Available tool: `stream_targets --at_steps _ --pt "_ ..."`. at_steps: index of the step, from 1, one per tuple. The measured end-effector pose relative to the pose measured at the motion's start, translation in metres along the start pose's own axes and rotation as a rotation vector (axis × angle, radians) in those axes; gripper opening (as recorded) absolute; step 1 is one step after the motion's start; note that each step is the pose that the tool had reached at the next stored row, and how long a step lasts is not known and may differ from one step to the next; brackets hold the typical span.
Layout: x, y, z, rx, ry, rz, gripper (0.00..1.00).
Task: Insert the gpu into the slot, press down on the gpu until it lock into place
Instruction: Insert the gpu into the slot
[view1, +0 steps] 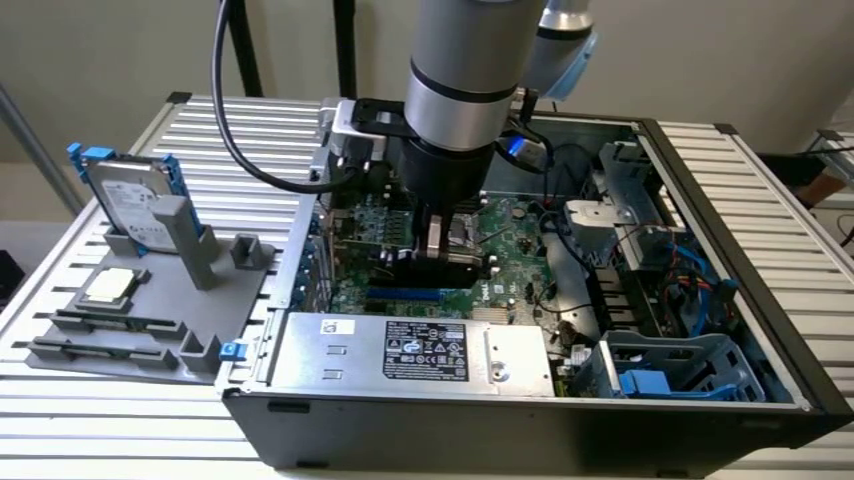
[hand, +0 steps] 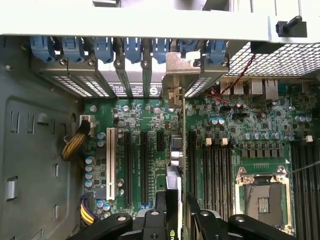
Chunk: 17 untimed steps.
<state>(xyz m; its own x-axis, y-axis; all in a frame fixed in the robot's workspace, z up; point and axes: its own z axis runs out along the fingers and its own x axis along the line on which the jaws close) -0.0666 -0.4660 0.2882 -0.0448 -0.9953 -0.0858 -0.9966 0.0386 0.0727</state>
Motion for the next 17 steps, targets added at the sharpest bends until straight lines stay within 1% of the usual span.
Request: stream_targets --at_steps 17 --pt "-0.0026 0.0024 0.0078 0.0002 0.0027 0.0 0.26"
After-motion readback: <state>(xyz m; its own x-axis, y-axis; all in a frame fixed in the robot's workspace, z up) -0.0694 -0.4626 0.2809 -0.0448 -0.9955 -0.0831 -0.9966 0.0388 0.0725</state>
